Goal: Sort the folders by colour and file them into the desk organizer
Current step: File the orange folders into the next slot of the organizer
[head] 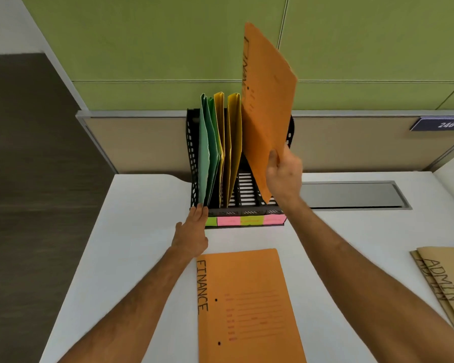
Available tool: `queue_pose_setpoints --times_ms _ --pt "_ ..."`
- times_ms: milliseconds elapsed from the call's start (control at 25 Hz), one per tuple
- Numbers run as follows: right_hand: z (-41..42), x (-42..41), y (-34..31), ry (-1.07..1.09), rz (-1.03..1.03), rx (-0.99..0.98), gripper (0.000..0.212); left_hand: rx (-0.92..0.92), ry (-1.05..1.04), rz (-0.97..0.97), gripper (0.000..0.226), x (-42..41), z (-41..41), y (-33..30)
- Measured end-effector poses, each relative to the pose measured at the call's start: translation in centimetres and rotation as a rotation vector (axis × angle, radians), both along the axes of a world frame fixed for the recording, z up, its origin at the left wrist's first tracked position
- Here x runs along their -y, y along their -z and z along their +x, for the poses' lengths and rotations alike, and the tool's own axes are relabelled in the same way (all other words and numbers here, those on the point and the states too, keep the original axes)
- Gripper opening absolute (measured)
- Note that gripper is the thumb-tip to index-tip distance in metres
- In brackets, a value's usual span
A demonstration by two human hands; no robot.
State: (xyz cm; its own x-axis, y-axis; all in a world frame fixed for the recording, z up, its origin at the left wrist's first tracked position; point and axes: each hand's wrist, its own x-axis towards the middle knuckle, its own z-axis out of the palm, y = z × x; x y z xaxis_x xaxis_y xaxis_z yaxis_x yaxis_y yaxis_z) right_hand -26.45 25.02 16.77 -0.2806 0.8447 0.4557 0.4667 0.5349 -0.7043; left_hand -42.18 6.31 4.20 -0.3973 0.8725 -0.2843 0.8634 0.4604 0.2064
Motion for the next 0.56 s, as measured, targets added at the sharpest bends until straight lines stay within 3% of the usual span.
queue_pose_setpoints --times_ms 200,560 --pt "-4.2 -1.5 3.1 0.033 -0.088 -0.055 0.044 -0.01 -0.003 0.021 0.09 0.0 -0.2 0.5" --pt "-5.0 -0.5 10.3 -0.029 -0.339 0.034 0.028 -0.023 -0.009 0.054 0.09 0.0 -0.1 1.5"
